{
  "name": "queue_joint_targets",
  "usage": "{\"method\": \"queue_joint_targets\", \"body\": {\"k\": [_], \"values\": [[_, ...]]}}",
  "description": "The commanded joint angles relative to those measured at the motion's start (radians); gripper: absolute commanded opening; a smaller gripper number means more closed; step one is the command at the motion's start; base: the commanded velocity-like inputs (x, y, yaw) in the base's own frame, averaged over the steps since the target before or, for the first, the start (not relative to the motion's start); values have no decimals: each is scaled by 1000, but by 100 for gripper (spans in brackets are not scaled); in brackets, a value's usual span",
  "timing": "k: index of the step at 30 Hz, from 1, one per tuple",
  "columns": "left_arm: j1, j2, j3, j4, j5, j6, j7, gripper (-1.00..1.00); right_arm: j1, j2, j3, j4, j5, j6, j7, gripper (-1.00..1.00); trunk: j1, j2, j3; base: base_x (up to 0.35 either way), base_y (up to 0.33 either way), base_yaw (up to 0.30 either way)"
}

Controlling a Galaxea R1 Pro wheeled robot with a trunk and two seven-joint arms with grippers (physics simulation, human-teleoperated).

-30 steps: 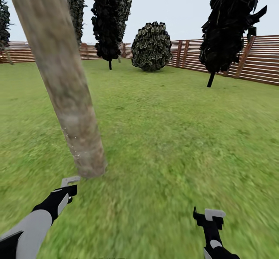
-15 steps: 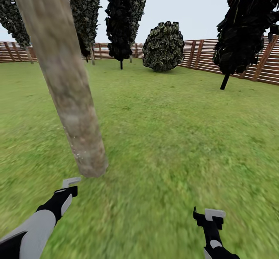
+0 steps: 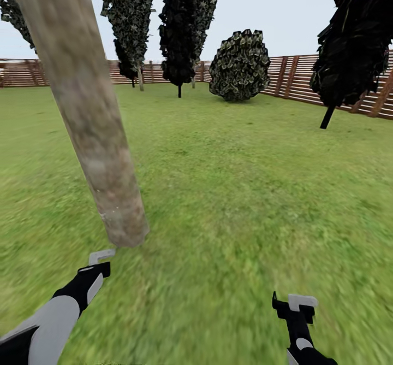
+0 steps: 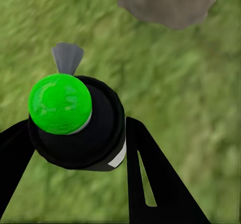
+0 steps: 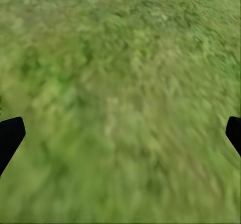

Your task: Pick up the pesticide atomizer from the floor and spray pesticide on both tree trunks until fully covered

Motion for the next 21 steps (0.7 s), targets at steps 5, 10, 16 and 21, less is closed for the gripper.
{"method": "queue_joint_targets", "body": {"k": [5,10,16,21], "values": [[0,-4,0,0,-2,0,0,-100,0,0,0,0,0,0,0,100,0,0,0,106,-274,273],[0,-6,0,0,-2,0,1,-100,0,0,0,0,0,0,0,100,0,0,0,106,-274,37],[-7,-25,-13,-14,-3,2,-5,-100,0,0,0,0,0,0,0,100,0,0,0,12,-94,187],[-40,-66,-28,-30,-4,22,-8,-100,0,0,0,0,0,0,0,100,0,0,0,0,-3,275]]}}
